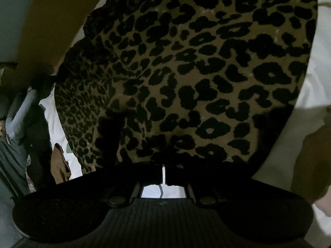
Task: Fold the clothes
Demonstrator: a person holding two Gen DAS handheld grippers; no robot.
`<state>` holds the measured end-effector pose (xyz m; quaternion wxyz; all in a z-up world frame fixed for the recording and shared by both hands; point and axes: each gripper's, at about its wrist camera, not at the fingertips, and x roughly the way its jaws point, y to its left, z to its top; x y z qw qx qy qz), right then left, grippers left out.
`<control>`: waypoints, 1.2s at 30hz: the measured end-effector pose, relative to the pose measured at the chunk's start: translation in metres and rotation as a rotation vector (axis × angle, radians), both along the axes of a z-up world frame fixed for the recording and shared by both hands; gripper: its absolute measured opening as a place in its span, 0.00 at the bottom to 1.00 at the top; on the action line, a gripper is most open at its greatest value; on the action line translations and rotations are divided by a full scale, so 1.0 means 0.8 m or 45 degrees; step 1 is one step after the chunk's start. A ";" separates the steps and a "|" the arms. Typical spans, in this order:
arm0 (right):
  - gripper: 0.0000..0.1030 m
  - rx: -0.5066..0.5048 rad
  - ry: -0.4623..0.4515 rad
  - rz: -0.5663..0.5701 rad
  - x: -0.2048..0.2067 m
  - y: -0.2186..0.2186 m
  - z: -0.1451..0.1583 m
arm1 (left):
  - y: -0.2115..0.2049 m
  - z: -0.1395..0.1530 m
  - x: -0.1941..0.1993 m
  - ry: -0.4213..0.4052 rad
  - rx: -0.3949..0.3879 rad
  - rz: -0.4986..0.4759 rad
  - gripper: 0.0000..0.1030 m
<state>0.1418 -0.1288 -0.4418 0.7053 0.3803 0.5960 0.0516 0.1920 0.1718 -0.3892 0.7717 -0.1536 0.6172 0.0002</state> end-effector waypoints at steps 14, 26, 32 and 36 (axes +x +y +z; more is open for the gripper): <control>0.00 -0.134 -0.019 -0.042 -0.017 -0.047 0.031 | 0.012 0.033 -0.010 -0.060 0.074 -0.021 0.09; 0.25 -0.022 0.016 -0.091 -0.038 -0.055 0.026 | 0.022 0.081 -0.034 -0.201 -0.002 0.021 0.08; 0.60 0.057 0.012 -0.062 -0.042 -0.038 0.025 | 0.026 0.114 -0.046 -0.290 -0.043 0.037 0.07; 0.60 0.127 0.001 -0.045 -0.043 -0.028 0.023 | 0.030 0.125 -0.046 -0.343 -0.060 0.078 0.07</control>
